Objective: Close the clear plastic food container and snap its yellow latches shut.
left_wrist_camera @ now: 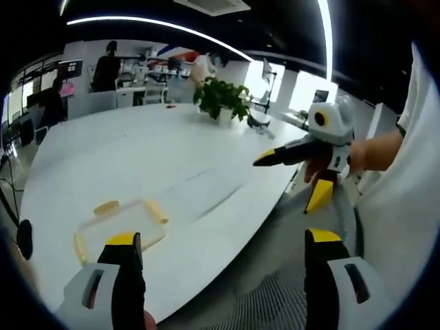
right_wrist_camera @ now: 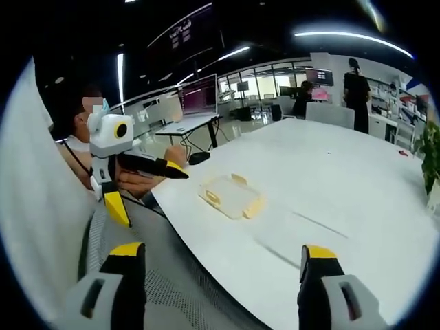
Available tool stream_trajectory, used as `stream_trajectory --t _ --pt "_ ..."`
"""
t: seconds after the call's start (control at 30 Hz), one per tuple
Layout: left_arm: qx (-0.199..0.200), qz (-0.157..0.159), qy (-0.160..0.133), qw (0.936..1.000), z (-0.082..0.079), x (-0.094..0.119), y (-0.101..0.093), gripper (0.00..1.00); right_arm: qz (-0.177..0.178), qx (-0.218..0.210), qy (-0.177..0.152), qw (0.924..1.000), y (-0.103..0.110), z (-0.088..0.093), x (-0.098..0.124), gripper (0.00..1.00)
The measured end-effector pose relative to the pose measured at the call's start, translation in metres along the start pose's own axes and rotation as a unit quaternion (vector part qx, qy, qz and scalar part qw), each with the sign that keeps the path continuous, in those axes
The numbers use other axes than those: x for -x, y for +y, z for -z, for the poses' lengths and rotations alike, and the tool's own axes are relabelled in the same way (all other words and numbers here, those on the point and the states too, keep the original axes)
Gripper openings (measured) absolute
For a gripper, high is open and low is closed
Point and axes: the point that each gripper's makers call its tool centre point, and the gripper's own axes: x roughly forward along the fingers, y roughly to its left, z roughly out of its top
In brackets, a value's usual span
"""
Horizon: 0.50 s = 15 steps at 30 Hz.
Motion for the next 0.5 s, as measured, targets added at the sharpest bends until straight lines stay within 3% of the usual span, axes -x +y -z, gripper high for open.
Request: stream_trajectory --t 0.23,0.5 --pt "-0.007 -0.001 0.002 1.0 -0.005 0.007 0.007 0.99 -0.009 0.012 0.003 0.9999 0.004 -0.004 -0.003 0.97" --pt "-0.047 0.002 -0.004 0.9989 -0.027 0.022 0.036 0.99 -0.022 0.045 -0.004 0.9987 0.002 -0.031 -0.015 0.99"
